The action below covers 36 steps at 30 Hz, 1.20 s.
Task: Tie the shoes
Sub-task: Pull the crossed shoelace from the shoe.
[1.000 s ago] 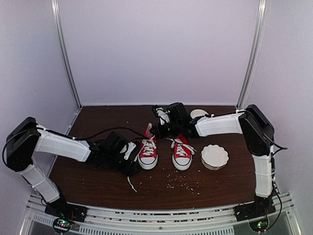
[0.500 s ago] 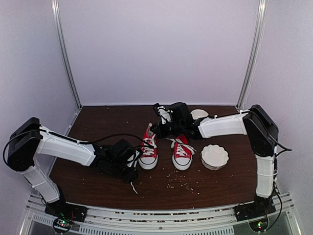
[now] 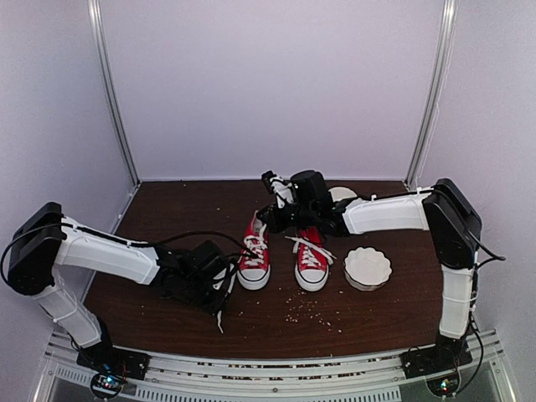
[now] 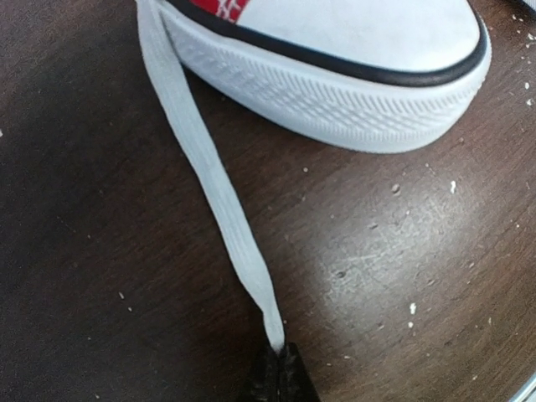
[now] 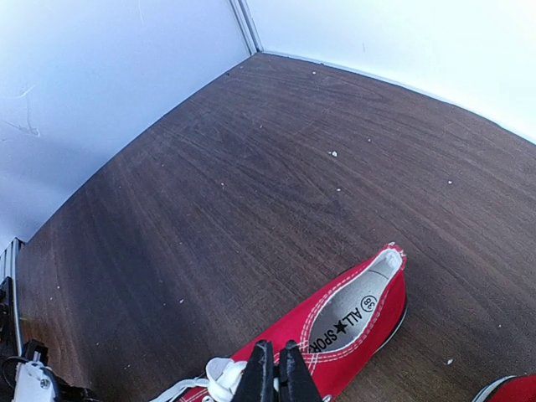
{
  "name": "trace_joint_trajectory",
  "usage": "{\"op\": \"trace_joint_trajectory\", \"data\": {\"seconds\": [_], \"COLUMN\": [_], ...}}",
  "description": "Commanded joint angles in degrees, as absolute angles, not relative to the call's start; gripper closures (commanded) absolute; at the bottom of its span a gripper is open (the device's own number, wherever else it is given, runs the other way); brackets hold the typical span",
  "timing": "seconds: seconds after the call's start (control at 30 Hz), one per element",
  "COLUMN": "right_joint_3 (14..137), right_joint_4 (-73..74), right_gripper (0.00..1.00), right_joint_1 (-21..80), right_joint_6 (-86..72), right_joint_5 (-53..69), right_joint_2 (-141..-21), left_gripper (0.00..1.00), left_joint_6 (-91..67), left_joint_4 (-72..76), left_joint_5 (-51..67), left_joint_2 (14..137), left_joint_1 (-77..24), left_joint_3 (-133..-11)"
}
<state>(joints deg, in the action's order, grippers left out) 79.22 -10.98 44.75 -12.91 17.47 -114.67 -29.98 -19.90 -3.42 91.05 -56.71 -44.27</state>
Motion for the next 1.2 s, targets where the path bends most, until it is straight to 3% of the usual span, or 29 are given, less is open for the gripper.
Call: {"op": "trace_joint_trajectory", "data": {"seconds": [0.0, 0.33, 0.57, 0.87, 0.93, 1.17], "right_joint_3": [79.4, 86.3, 88.0, 87.3, 84.2, 52.8], "right_joint_4": [-11.6, -13.6, -17.4, -19.0, -20.4, -30.5], "right_gripper": [1.00, 1.00, 1.00, 1.00, 1.00, 1.00], "right_joint_1": [45.1, 45.8, 45.8, 45.2, 43.2, 28.3], "right_joint_6": [-11.4, -12.8, -15.4, -16.7, -18.1, -25.2], "right_joint_5": [15.1, 17.9, 13.9, 12.3, 12.1, 7.7], "right_joint_2": [-113.4, -117.1, -117.9, -117.8, -115.5, -98.4], "left_gripper": [1.00, 1.00, 1.00, 1.00, 1.00, 1.00], "left_joint_6": [-28.9, -16.5, -3.5, -2.7, -5.1, -18.7], "left_joint_4": [-28.1, -7.4, 7.4, 12.5, 12.5, 21.3], "left_joint_5": [-13.8, -29.8, -28.3, -21.1, -21.2, -20.0], "left_joint_2": [88.4, 83.6, 87.0, 92.3, 91.0, 78.7], "left_joint_1": [-56.8, -51.6, -50.0, -49.3, -46.1, -24.5], "left_joint_3": [-43.7, -46.8, -54.2, -59.4, -57.1, -35.5]}}
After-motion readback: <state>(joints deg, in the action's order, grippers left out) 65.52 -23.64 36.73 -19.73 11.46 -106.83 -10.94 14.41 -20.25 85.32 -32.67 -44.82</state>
